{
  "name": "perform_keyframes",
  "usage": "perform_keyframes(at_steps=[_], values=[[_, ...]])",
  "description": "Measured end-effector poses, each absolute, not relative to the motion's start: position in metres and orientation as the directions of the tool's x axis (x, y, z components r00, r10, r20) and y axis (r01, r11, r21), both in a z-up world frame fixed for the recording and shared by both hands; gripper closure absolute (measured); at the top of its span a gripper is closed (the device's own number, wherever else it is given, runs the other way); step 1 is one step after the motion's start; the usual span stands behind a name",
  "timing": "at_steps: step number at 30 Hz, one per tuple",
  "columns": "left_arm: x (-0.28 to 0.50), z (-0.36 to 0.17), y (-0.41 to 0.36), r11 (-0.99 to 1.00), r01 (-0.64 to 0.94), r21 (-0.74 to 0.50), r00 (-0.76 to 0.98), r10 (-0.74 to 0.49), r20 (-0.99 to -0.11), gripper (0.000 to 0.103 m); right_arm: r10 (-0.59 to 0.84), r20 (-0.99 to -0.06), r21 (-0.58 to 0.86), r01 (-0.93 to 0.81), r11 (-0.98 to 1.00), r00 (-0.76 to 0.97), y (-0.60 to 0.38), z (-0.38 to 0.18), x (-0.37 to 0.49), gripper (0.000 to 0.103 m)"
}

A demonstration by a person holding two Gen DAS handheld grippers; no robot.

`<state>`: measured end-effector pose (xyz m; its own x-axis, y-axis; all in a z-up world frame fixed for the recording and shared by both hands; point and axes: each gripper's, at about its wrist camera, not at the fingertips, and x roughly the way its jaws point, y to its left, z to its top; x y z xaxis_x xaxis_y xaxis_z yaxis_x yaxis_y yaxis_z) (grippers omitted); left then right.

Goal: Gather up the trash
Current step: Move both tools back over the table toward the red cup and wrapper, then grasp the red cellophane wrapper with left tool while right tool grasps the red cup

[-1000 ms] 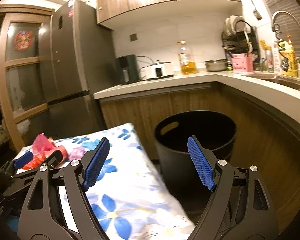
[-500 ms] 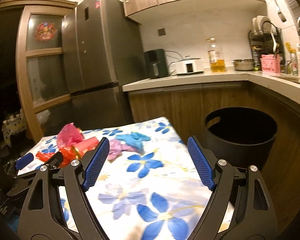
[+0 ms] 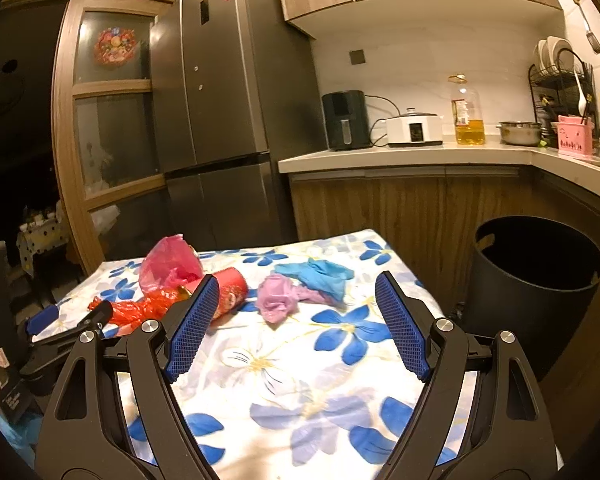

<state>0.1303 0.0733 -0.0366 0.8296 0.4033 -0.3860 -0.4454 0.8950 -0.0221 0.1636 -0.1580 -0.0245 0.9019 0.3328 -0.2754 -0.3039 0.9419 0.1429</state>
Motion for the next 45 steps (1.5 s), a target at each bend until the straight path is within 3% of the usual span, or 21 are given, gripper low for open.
perform_keyframes(at_steps=[12, 15, 17, 18, 23, 32, 39, 45], values=[[0.167, -0.049, 0.125, 0.873, -0.466, -0.147, 0.798, 0.342, -0.497, 0.006, 0.348, -0.232, 0.050, -0.346, 0.937, 0.908, -0.119, -0.021, 0.184, 0.024], [0.178, -0.057, 0.130, 0.882, -0.438, -0.176, 0.792, 0.286, -0.540, 0.019, 0.342, -0.240, 0.048, -0.341, 0.939, 0.909, -0.118, -0.025, 0.192, 0.024], [0.185, -0.064, 0.133, 0.887, -0.417, -0.199, 0.782, 0.238, -0.576, 0.042, 0.331, -0.254, 0.044, -0.331, 0.943, 0.909, -0.117, -0.029, 0.198, 0.024], [0.187, -0.067, 0.132, 0.889, -0.409, -0.204, 0.780, 0.225, -0.584, 0.048, 0.324, -0.263, 0.044, -0.324, 0.945, 0.909, -0.117, -0.032, 0.202, 0.024], [0.189, -0.074, 0.128, 0.907, -0.356, -0.226, 0.789, 0.162, -0.592, 0.093, 0.307, -0.300, 0.046, -0.307, 0.950, 0.903, -0.118, -0.043, 0.216, 0.024], [0.149, -0.056, 0.114, 0.891, -0.363, -0.274, 0.846, 0.191, -0.498, 0.096, 0.372, -0.373, 0.069, -0.375, 0.925, 0.850, -0.097, -0.060, 0.224, 0.028], [0.126, -0.047, 0.116, 0.866, -0.429, -0.256, 0.840, 0.279, -0.465, 0.096, 0.417, -0.429, 0.035, -0.446, 0.894, 0.801, -0.064, -0.069, 0.227, 0.042], [0.119, -0.045, 0.119, 0.867, -0.425, -0.258, 0.842, 0.274, -0.465, 0.096, 0.414, -0.467, 0.003, -0.467, 0.884, 0.781, -0.042, -0.075, 0.232, 0.054]])
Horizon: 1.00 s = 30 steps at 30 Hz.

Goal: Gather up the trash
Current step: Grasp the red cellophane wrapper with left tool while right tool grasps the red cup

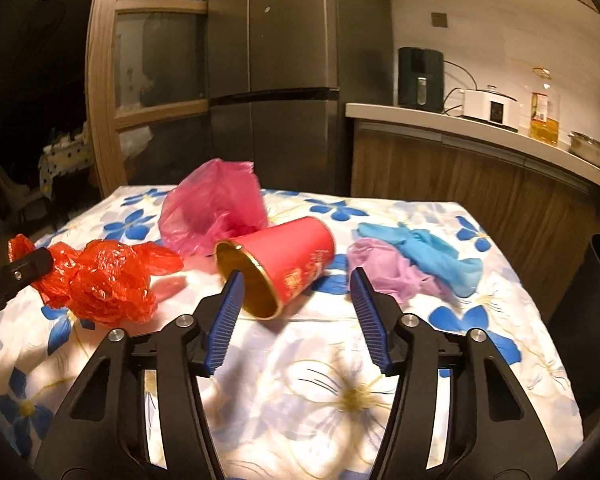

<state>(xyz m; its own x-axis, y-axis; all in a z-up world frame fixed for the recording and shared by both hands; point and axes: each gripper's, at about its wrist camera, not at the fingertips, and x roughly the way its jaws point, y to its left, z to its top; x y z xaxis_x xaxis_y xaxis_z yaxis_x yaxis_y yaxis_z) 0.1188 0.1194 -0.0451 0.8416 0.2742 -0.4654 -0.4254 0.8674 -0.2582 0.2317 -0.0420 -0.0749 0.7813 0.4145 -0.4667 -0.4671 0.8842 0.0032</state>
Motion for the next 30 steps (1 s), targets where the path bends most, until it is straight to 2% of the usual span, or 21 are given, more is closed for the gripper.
perform_keyframes(at_steps=[5, 8, 10, 15, 30], values=[[0.114, -0.046, 0.119, 0.874, -0.419, -0.249, 0.842, 0.271, -0.467, 0.096, 0.392, -0.514, -0.004, -0.459, 0.888, 0.763, -0.031, -0.083, 0.241, 0.067], [0.114, -0.046, 0.121, 0.874, -0.418, -0.248, 0.841, 0.268, -0.471, 0.096, 0.378, -0.537, -0.009, -0.454, 0.891, 0.754, -0.026, -0.087, 0.245, 0.080], [0.113, -0.047, 0.122, 0.873, -0.420, -0.247, 0.840, 0.270, -0.472, 0.096, 0.370, -0.549, -0.011, -0.449, 0.894, 0.750, -0.026, -0.089, 0.247, 0.093], [0.110, -0.045, 0.122, 0.872, -0.423, -0.245, 0.839, 0.276, -0.469, 0.096, 0.367, -0.527, 0.009, -0.427, 0.904, 0.766, -0.035, -0.086, 0.244, 0.100], [0.104, -0.027, 0.085, 0.898, -0.379, -0.222, 0.866, 0.259, -0.428, 0.096, 0.377, -0.439, 0.060, -0.392, 0.918, 0.815, -0.109, -0.057, 0.195, 0.100]])
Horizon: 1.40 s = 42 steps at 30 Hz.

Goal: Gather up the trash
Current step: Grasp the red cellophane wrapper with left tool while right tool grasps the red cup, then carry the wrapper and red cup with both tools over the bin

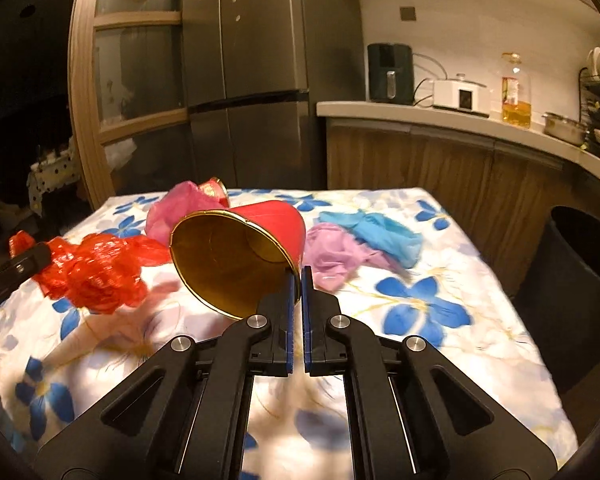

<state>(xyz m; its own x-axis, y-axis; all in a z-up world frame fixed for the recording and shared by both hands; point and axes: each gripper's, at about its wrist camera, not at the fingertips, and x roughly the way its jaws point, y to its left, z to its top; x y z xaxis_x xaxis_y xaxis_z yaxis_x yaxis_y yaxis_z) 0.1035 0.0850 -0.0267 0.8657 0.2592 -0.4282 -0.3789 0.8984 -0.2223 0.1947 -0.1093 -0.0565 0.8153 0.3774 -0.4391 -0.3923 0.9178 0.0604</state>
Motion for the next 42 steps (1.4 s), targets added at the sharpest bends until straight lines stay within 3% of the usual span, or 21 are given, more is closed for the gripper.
perform_keyframes(at_steps=[21, 42], values=[[0.131, 0.013, -0.053, 0.980, -0.124, -0.158, 0.941, 0.065, -0.332, 0.096, 0.174, -0.301, 0.085, -0.156, 0.984, 0.938, -0.249, -0.020, 0.153, 0.100], [0.184, 0.045, -0.195, 0.978, 0.157, -0.137, 0.957, -0.185, -0.224, 0.096, -0.092, -0.234, 0.162, 0.133, 0.978, 0.968, -0.377, -0.004, 0.154, 0.100]])
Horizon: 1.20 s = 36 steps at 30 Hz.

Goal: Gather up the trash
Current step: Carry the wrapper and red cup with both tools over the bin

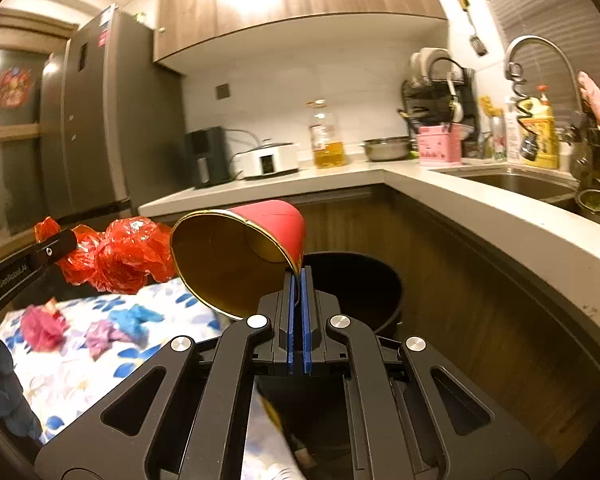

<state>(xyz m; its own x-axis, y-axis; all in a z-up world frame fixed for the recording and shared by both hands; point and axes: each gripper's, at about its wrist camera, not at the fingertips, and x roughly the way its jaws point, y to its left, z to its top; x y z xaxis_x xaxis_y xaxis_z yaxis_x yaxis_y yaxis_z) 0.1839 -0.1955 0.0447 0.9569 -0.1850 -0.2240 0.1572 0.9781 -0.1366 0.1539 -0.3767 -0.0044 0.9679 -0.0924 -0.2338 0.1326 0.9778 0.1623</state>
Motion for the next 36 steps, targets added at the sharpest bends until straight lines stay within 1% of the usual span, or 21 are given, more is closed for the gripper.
perform_keyframes(at_steps=[11, 20, 36], values=[[0.215, 0.035, -0.243, 0.964, 0.228, -0.140, 0.937, -0.256, -0.239, 0.096, -0.157, -0.243, 0.171, 0.202, 0.964, 0.957, -0.410, -0.005, 0.169, 0.100], [0.232, 0.028, -0.258, 0.960, 0.239, -0.146, 0.929, -0.270, -0.255, 0.096, -0.177, -0.253, 0.159, 0.221, 0.962, 0.951, -0.421, -0.006, 0.182, 0.100], [0.257, 0.011, -0.267, 0.959, 0.238, -0.152, 0.911, -0.275, -0.307, 0.096, -0.168, -0.280, 0.154, 0.217, 0.964, 0.945, -0.423, -0.016, 0.202, 0.100]])
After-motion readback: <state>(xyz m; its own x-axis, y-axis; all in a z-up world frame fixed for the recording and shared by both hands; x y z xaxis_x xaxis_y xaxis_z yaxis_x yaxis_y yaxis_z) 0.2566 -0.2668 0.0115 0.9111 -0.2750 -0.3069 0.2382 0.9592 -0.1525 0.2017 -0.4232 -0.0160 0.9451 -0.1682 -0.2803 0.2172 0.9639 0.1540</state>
